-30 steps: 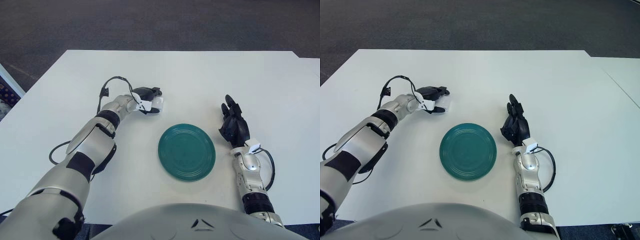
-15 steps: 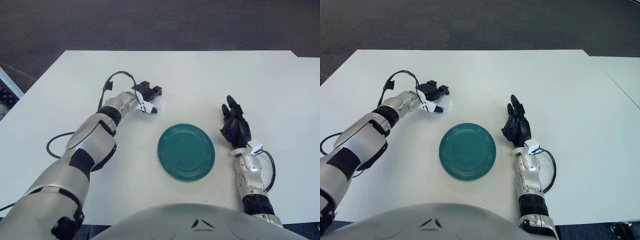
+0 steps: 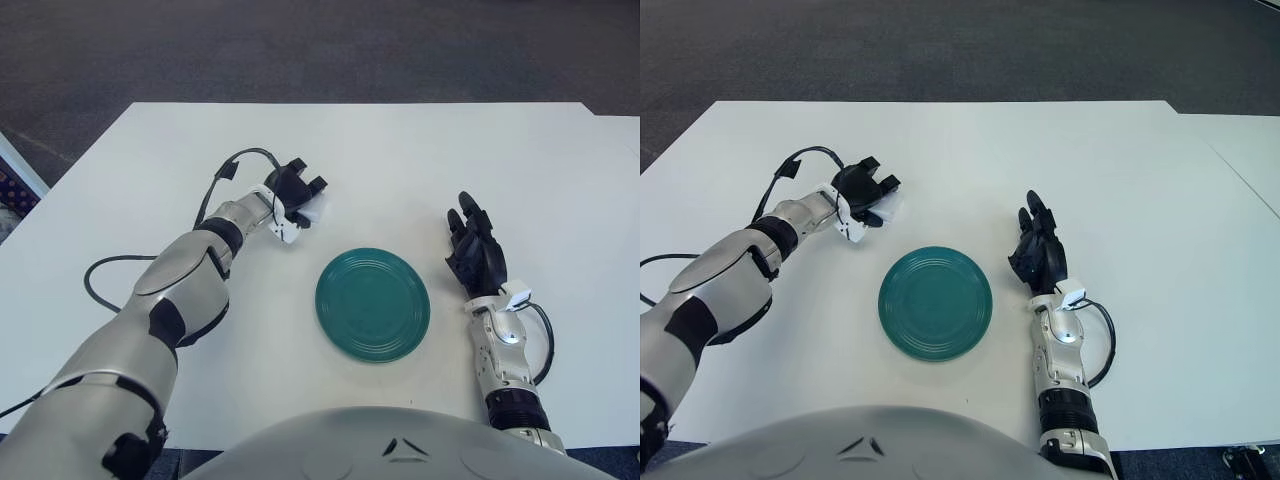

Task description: Put the charger into the plate.

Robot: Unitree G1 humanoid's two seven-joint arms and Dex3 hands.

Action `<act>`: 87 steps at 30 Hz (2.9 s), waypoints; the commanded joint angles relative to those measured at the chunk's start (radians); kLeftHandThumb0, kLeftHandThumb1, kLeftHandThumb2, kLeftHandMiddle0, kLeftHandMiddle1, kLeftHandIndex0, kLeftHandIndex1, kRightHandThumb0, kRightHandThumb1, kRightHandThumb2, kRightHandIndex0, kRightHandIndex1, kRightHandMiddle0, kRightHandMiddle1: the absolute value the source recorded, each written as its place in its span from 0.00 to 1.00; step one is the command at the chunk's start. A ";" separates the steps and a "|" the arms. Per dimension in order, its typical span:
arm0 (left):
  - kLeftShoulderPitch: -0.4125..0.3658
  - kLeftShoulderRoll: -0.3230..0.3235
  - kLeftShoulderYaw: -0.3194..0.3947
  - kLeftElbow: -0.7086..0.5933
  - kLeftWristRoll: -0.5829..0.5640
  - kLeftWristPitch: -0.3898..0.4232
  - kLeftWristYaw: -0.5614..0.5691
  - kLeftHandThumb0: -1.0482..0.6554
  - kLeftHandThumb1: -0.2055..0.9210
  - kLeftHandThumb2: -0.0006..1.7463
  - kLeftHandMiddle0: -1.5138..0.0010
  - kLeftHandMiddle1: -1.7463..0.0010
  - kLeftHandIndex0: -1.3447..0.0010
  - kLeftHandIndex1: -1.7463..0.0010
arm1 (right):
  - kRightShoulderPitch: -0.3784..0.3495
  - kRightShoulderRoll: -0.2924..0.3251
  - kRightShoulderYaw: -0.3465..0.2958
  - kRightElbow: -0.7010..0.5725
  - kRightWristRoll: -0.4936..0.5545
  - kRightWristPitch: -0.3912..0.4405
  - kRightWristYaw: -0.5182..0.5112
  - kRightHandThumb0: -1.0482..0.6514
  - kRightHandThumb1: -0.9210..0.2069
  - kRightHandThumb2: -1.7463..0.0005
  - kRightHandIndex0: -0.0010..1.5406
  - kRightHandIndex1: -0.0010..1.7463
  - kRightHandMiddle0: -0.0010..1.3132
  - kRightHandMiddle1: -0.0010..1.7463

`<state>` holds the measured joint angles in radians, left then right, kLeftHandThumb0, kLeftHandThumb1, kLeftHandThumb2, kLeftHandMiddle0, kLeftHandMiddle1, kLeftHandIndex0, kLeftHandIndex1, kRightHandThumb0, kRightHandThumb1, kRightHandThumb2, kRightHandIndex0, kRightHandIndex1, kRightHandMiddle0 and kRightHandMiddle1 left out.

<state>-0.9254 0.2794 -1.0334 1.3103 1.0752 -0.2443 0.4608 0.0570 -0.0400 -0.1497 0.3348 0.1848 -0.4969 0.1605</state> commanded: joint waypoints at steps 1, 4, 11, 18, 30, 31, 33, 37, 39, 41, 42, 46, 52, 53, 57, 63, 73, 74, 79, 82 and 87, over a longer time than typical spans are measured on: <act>0.109 0.012 -0.040 0.053 0.044 -0.030 -0.039 0.36 0.66 0.53 0.63 0.00 0.60 0.08 | 0.044 0.004 -0.027 0.034 0.017 0.029 -0.015 0.06 0.00 0.42 0.07 0.01 0.00 0.18; 0.101 0.006 -0.018 0.052 0.015 -0.039 -0.059 0.36 0.60 0.61 0.57 0.00 0.62 0.03 | 0.045 0.005 -0.032 0.030 0.012 0.028 -0.020 0.06 0.00 0.42 0.08 0.01 0.00 0.19; 0.101 -0.002 0.042 0.052 -0.053 -0.043 -0.120 0.36 0.57 0.66 0.47 0.00 0.62 0.00 | 0.044 0.001 -0.034 0.022 -0.003 0.030 -0.031 0.05 0.00 0.42 0.08 0.01 0.00 0.20; 0.073 0.015 0.125 0.031 -0.141 -0.101 -0.175 0.36 0.55 0.68 0.38 0.00 0.61 0.00 | 0.043 -0.005 -0.032 0.018 -0.007 0.034 -0.031 0.05 0.00 0.42 0.08 0.00 0.00 0.19; 0.012 0.124 0.444 -0.326 -0.433 -0.267 -0.288 0.36 0.55 0.68 0.30 0.00 0.61 0.00 | 0.053 -0.001 -0.029 0.011 -0.004 0.035 -0.027 0.05 0.00 0.43 0.09 0.00 0.00 0.21; 0.021 0.131 0.456 -0.358 -0.438 -0.269 -0.297 0.36 0.55 0.68 0.30 0.00 0.61 0.00 | 0.055 0.000 -0.029 0.010 -0.004 0.036 -0.028 0.05 0.00 0.42 0.09 0.00 0.00 0.21; 0.062 0.159 0.498 -0.509 -0.469 -0.255 -0.347 0.36 0.55 0.68 0.30 0.00 0.61 0.00 | 0.053 0.000 -0.030 0.014 -0.008 0.033 -0.032 0.05 0.00 0.42 0.09 0.00 0.00 0.22; 0.147 0.191 0.555 -0.731 -0.510 -0.211 -0.419 0.36 0.55 0.68 0.30 0.00 0.61 0.00 | 0.051 -0.002 -0.027 0.020 -0.013 0.018 -0.029 0.05 0.00 0.42 0.08 0.00 0.00 0.21; 0.187 0.201 0.573 -0.829 -0.519 -0.185 -0.450 0.36 0.55 0.68 0.30 0.00 0.61 0.00 | 0.051 -0.005 -0.025 0.019 -0.018 0.021 -0.029 0.05 0.00 0.42 0.08 0.00 0.00 0.21; 0.224 0.204 0.584 -0.935 -0.524 -0.159 -0.484 0.36 0.55 0.68 0.30 0.00 0.61 0.00 | 0.054 -0.006 -0.021 0.009 -0.025 0.040 -0.037 0.05 0.00 0.42 0.07 0.00 0.00 0.20; 0.239 0.204 0.585 -0.974 -0.520 -0.153 -0.494 0.36 0.55 0.68 0.30 0.00 0.61 0.00 | 0.055 -0.005 -0.020 0.006 -0.026 0.047 -0.040 0.05 0.00 0.42 0.07 0.00 0.00 0.19; 0.279 0.194 0.584 -1.067 -0.504 -0.126 -0.528 0.36 0.53 0.70 0.29 0.00 0.59 0.00 | 0.058 0.001 -0.019 0.000 -0.026 0.053 -0.047 0.05 0.00 0.42 0.08 0.00 0.00 0.19; 0.346 0.165 0.568 -1.201 -0.477 -0.082 -0.592 0.35 0.48 0.74 0.28 0.00 0.56 0.00 | 0.063 0.009 -0.014 -0.007 -0.022 0.058 -0.049 0.06 0.00 0.42 0.08 0.01 0.00 0.19; 0.357 0.162 0.568 -1.223 -0.475 -0.077 -0.604 0.35 0.47 0.75 0.28 0.00 0.56 0.00 | 0.064 0.010 -0.013 -0.007 -0.021 0.058 -0.048 0.06 0.00 0.42 0.08 0.01 0.00 0.19; 0.390 0.152 0.561 -1.278 -0.448 -0.084 -0.621 0.34 0.44 0.77 0.29 0.00 0.54 0.00 | 0.068 0.015 -0.010 -0.012 -0.017 0.061 -0.046 0.06 0.00 0.42 0.09 0.01 0.00 0.19; 0.444 0.120 0.525 -1.347 -0.429 -0.075 -0.695 0.33 0.43 0.78 0.30 0.00 0.53 0.00 | 0.075 0.020 -0.005 -0.020 -0.024 0.059 -0.051 0.07 0.00 0.41 0.09 0.01 0.00 0.20; 0.486 0.144 0.454 -1.432 -0.269 -0.156 -0.724 0.33 0.41 0.79 0.29 0.00 0.52 0.00 | 0.097 0.026 0.010 -0.058 -0.056 0.080 -0.075 0.07 0.00 0.41 0.10 0.00 0.00 0.20; 0.478 0.148 0.446 -1.431 -0.235 -0.170 -0.717 0.33 0.41 0.79 0.29 0.00 0.51 0.00 | 0.098 0.025 0.011 -0.060 -0.057 0.081 -0.076 0.07 0.00 0.41 0.09 0.00 0.00 0.20; 0.460 0.160 0.430 -1.416 -0.134 -0.232 -0.686 0.32 0.39 0.81 0.28 0.00 0.50 0.00 | 0.104 0.027 0.015 -0.070 -0.063 0.084 -0.077 0.07 0.00 0.41 0.09 0.00 0.00 0.20; 0.454 0.152 0.402 -1.369 -0.070 -0.268 -0.638 0.32 0.39 0.81 0.27 0.00 0.50 0.00 | 0.108 0.028 0.019 -0.077 -0.066 0.086 -0.081 0.07 0.00 0.41 0.09 0.00 0.00 0.21; 0.467 0.135 0.362 -1.327 -0.009 -0.294 -0.595 0.32 0.40 0.80 0.24 0.00 0.50 0.00 | 0.111 0.028 0.025 -0.081 -0.069 0.087 -0.086 0.06 0.00 0.41 0.10 0.00 0.00 0.20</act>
<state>-0.4578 0.4231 -0.6443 -0.0393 1.0321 -0.5218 -0.1655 0.1299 -0.0254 -0.1293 0.2235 0.1245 -0.4441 0.0815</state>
